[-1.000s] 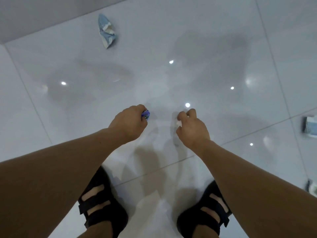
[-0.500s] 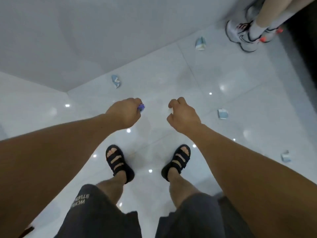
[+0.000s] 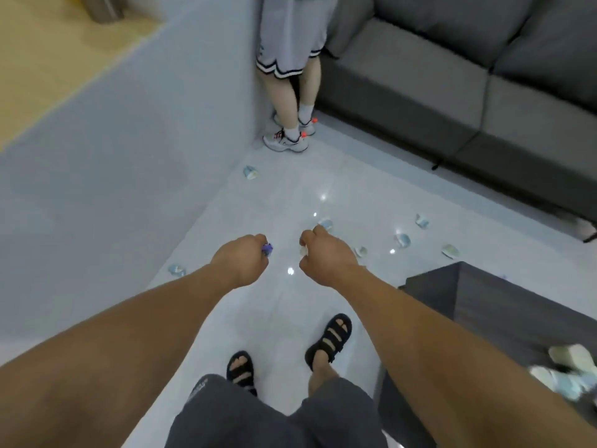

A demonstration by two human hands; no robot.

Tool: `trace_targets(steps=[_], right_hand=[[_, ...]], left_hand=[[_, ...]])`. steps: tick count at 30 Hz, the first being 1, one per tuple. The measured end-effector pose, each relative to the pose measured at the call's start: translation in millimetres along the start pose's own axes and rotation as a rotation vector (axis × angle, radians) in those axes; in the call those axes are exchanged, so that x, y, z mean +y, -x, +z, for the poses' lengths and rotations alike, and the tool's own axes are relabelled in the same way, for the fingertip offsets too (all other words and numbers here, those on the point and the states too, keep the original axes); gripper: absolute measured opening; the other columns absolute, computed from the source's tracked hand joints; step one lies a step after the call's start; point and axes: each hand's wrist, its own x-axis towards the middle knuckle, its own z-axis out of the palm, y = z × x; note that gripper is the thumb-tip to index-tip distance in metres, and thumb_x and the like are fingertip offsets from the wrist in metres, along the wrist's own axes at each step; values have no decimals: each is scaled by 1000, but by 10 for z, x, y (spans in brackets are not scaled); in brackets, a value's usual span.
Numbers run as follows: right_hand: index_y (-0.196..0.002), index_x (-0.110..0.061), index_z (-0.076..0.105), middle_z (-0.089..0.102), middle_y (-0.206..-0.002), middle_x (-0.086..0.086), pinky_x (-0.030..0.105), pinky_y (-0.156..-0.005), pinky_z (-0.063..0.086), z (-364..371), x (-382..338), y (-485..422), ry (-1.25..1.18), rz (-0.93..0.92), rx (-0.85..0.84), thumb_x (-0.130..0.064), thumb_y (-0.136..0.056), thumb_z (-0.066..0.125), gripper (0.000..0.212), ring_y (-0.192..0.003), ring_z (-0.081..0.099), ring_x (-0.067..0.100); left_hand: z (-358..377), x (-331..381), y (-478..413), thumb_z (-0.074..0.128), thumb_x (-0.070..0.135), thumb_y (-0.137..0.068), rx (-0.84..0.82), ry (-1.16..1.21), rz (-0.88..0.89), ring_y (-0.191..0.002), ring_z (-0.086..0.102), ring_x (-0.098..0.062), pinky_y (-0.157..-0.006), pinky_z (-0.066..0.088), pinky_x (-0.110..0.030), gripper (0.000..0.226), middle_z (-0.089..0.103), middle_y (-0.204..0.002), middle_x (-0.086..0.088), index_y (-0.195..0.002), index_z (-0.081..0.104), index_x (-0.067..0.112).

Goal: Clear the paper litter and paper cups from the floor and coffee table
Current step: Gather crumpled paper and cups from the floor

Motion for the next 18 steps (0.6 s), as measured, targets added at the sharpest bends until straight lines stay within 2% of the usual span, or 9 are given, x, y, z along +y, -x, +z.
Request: trace_targets(steps=[5,9,10,11,13,16,18], right_hand=[[-127,-14,48,45,-125,7,37,-78,49,-4,515,1291,-158,271,67,-20,-92,51,36,-95,57,31],[-130,-14,48,44,-127,8,38,-80,49,73,1111,2330,-281,489,187,-19,-92,51,38,-99,57,32],[-129,-14,48,44,-126,8,37,-80,48,248,1422,3000,-346,614,251,-20,-92,51,37,-100,57,33],[-127,-13,49,44,-125,9,37,-79,46,372,1595,3402,-375,683,294,-21,-92,52,35,-101,57,34],[-122,-13,50,45,-123,10,38,-81,46,433,1674,3570,-419,724,317,-23,-93,53,32,-102,57,35],[-120,-14,49,45,-122,9,40,-86,47,952,2060,4823,-498,899,355,-25,-93,51,28,-105,56,34],[-122,-15,49,45,-122,9,41,-87,47,1374,2274,5649,-539,1044,383,-26,-94,50,31,-106,56,35]], left_hand=[[48,932,386,41,23,-97,-133,-182,246,-96,59,-23,-80,45,-30,24,63,-111,-4,-113,57,16],[346,1937,776,40,24,-97,-174,-270,470,-97,59,-23,-84,47,-31,23,61,-114,-2,-111,57,17],[658,2519,1108,40,24,-97,-212,-328,601,-98,58,-24,-83,46,-30,23,61,-114,-3,-110,57,16],[823,2885,1323,40,25,-97,-213,-367,658,-98,58,-25,-83,45,-30,23,61,-114,-4,-109,57,16],[861,3092,1416,39,28,-98,-184,-386,685,-98,58,-26,-81,44,-31,22,63,-112,-6,-105,56,16],[1617,3936,2230,37,32,-98,-224,-470,897,-94,59,-29,-74,41,-30,20,64,-105,-9,-92,51,19],[2141,4451,2839,38,32,-98,-312,-536,1015,-91,58,-27,-73,42,-31,23,64,-103,-8,-95,55,16]])
